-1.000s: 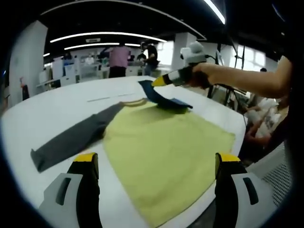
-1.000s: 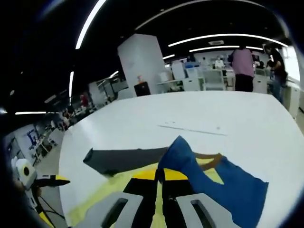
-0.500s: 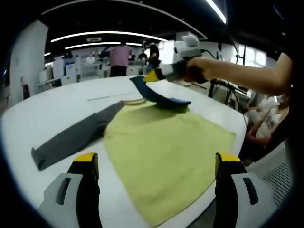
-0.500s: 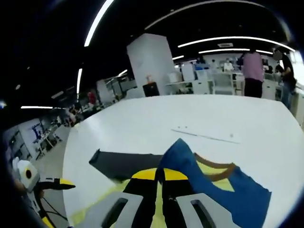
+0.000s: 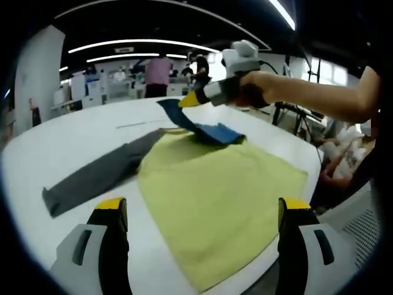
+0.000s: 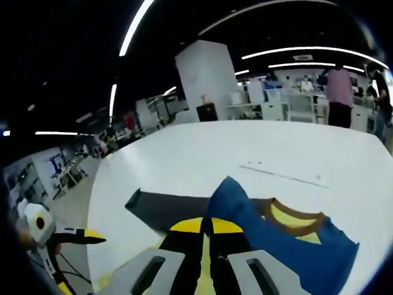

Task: Fold the garment on the visible template until the final outline fits inside the template.

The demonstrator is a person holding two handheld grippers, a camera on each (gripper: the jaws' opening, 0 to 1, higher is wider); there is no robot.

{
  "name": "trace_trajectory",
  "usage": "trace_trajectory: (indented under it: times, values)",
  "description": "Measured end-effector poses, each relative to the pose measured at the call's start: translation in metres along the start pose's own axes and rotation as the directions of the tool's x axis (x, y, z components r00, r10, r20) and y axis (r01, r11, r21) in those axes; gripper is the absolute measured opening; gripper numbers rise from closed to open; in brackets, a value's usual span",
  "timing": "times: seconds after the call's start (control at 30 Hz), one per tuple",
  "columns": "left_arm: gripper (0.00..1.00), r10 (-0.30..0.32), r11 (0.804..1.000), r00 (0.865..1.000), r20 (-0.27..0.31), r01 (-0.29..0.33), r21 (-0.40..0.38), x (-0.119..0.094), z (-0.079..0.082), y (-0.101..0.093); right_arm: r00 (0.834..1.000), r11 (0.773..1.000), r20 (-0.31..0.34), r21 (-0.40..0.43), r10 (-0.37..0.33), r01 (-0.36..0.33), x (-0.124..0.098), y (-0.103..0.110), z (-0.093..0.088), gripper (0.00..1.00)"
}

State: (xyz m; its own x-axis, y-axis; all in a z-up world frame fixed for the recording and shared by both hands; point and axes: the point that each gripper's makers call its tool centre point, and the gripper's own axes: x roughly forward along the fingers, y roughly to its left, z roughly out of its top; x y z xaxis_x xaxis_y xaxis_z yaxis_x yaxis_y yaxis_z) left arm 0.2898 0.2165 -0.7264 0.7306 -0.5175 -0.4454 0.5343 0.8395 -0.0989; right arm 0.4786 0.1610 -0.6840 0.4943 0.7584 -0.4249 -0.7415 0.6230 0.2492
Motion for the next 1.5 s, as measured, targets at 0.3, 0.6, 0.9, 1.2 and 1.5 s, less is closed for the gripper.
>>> trace_trajectory:
  times: [0.3,0.6,0.9,1.2,1.5]
  values:
    - [0.99,0.004,1.000,1.000,-0.006,-0.004,-0.009,0.000,-0.002,-0.001,0.999,0.999,-0.038,-0.024,0.023,-0.024,0.018,0.018,-0.023,0.00]
    - [0.99,0.013,1.000,1.000,-0.004,-0.013,-0.010,-0.004,-0.003,0.003,0.995,1.000,-0.100,-0.001,0.020,-0.020,0.035,0.025,-0.057,0.00]
    - [0.99,0.017,1.000,1.000,0.007,-0.017,-0.006,-0.006,0.001,0.004,0.983,0.998,-0.175,0.014,0.059,-0.058,0.045,0.040,-0.085,0.02]
    - [0.99,0.027,1.000,1.000,0.010,-0.027,0.000,-0.010,0.002,0.007,0.984,0.998,-0.178,-0.062,0.011,-0.022,0.032,0.025,-0.080,0.39]
    - [0.99,0.039,0.999,0.999,0.022,-0.039,-0.004,-0.013,0.005,0.010,0.985,0.994,-0.169,-0.109,-0.035,0.016,0.010,-0.001,-0.070,0.68]
